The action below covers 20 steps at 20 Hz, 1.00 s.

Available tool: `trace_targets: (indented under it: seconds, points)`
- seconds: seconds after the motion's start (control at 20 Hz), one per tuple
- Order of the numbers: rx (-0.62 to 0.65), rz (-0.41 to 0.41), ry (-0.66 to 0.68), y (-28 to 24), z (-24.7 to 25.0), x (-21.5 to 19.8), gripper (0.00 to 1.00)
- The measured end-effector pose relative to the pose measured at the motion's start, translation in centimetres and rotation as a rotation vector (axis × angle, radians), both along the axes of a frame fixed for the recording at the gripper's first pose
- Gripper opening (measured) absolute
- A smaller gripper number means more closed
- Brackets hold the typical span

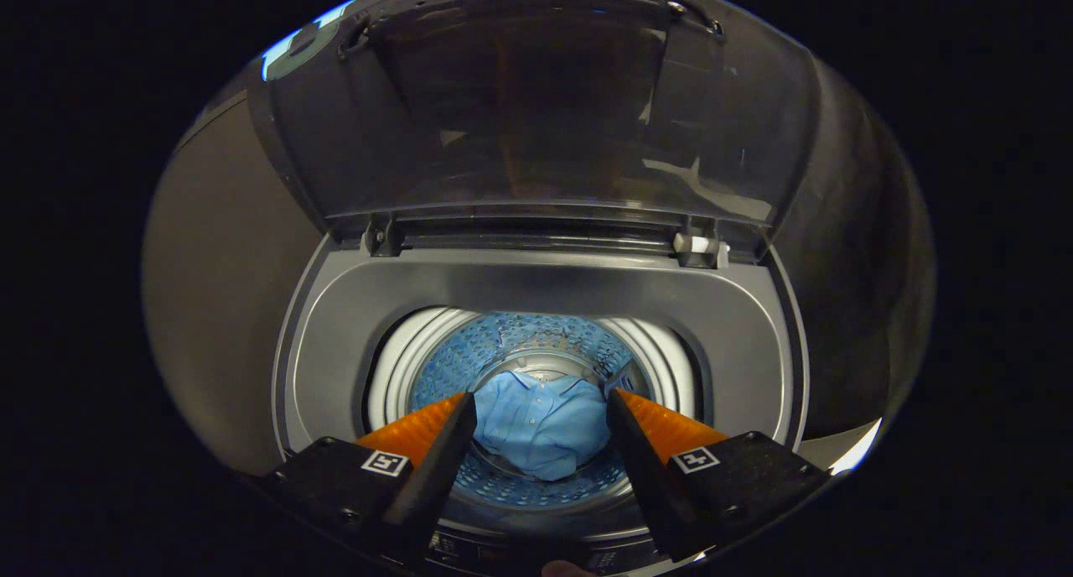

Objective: Put the clothes into the washing machine and then close the washing machine lid.

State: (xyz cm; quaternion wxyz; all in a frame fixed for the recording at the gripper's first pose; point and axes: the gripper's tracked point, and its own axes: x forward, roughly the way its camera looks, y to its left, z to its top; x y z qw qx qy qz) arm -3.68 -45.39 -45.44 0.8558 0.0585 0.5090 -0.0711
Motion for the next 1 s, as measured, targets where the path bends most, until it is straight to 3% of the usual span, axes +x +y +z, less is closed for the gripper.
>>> trace_targets:
  seconds: [0.2,0.35,0.55,0.7,1.0]
  points:
    - [-0.035,-0.017,-0.006,-1.1,0.4,0.1,0.98]
    - [0.037,-0.065,0.004,0.1,1.3,-0.3,0.98]
    - [0.060,-0.050,-0.088,1.4,5.9,1.0,0.99]
    - [0.042,-0.016,-0.252,2.1,12.4,3.6,0.99]
    - [-0.018,0.073,-0.751,3.3,29.0,11.5,0.99]
